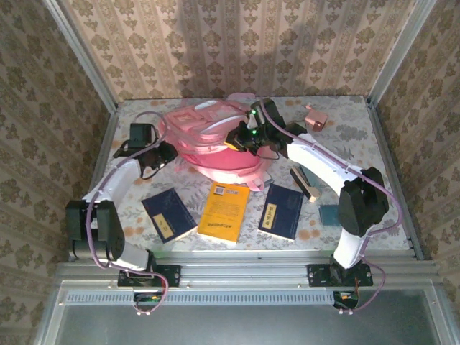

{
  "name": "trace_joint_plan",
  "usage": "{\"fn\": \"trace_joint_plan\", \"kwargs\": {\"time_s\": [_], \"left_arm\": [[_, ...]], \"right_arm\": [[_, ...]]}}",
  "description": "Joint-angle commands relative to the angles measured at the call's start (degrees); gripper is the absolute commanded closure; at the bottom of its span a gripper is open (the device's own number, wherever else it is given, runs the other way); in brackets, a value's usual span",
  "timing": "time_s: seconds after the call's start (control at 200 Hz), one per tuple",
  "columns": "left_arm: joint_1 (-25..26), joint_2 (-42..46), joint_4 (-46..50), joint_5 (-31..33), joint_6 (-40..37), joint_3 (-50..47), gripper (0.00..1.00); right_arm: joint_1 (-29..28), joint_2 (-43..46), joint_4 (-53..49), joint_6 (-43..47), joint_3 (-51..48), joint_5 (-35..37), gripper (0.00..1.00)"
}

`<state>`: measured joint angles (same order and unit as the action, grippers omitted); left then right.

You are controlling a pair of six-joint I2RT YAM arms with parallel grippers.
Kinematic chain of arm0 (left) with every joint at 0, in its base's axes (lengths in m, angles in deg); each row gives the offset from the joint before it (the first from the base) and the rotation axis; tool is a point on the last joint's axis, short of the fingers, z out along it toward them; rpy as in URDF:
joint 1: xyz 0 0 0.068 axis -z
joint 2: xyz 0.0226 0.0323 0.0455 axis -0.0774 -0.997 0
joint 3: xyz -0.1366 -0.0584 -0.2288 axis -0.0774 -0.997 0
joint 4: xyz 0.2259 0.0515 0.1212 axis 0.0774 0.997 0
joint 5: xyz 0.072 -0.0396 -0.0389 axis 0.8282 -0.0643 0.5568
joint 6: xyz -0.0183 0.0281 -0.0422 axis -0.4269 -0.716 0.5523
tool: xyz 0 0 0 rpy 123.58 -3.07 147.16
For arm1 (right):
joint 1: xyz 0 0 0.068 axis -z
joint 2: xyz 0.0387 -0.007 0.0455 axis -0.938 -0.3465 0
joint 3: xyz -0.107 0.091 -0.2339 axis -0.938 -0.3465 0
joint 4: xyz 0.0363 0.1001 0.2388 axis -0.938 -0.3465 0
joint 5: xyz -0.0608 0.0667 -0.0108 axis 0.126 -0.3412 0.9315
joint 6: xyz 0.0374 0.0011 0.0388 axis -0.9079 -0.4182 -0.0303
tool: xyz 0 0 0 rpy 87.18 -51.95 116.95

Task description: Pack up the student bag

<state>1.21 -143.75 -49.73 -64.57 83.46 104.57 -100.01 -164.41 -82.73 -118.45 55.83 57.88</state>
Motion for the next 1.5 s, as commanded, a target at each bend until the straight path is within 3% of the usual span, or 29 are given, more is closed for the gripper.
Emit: {"fn": "trace_joint_plan", "kwargs": {"time_s": [0.0, 0.125, 0.325, 0.365, 0.43, 0.45, 0.505, 0.63, 0.77, 0.86, 0.935, 1.025, 1.11, 1.2, 1.495], "left_arm": [[-2.29, 5.43, 3.36, 4.72, -0.29, 2.47, 0.68], [-2.70, 12.95, 5.76, 6.75, -2.19, 1.57, 0.56], [-2.43, 19.19, 9.55, 5.08, -4.72, 0.83, 0.52], [-1.99, 19.21, 10.14, 3.72, -6.08, 0.68, 0.52], [-0.24, 18.67, 12.44, 2.57, -7.93, 0.69, 0.52], [0.57, 18.63, 13.07, 2.54, -8.49, 0.43, 0.52], [3.19, 18.99, 14.03, 2.82, -9.53, -0.53, 0.52], [10.24, 20.60, 15.58, 4.97, -10.82, -2.48, 0.52], [19.63, 20.50, 18.16, 8.23, -11.99, -3.53, 0.52], [25.26, 19.57, 18.58, 8.80, -10.43, -6.10, 0.52], [28.69, 18.78, 17.48, 8.57, -8.14, -9.31, 0.52], [31.38, 16.89, 14.94, 8.33, -5.47, -13.12, 0.51], [32.14, 14.95, 10.83, 7.24, -3.18, -16.33, 0.51], [32.14, 12.57, 6.85, 6.73, -1.33, -18.21, 0.50], [31.65, 5.17, 1.07, 7.47, -2.84, -19.47, 0.50]], "right_arm": [[0.72, -0.44, 0.03, 8.71, 4.91, -3.46, 1.00], [-1.61, -5.12, -5.89, 16.47, 12.11, -3.82, 1.00], [-4.86, -14.92, -11.09, 19.73, 23.00, -0.66, 1.00], [-4.96, -16.72, -12.13, 19.65, 24.66, 0.70, 0.93], [-4.88, -18.95, -14.60, 20.06, 26.73, 3.82, 0.91], [-4.87, -19.30, -15.40, 20.57, 27.30, 5.24, 0.88], [-4.87, -19.69, -18.24, 22.43, 28.89, 9.33, 0.64], [-5.04, -16.23, -21.72, 26.33, 28.02, 15.68, 0.39], [-6.98, -4.19, -19.39, 31.29, 14.62, 24.37, 0.24], [-7.92, 5.98, -16.31, 32.48, 1.45, 28.59, 0.25], [-7.71, 14.84, -11.24, 30.25, -11.35, 27.82, 0.27], [-7.43, 20.76, -8.93, 25.28, -22.84, 21.14, 0.29], [-7.42, 21.53, -7.34, 19.73, -30.64, 10.53, 0.28], [-7.40, 21.06, 2.66, 12.94, -40.27, 1.57, 0.24], [-7.93, 10.90, 16.22, 5.84, -44.74, -1.54, 0.24]]}}
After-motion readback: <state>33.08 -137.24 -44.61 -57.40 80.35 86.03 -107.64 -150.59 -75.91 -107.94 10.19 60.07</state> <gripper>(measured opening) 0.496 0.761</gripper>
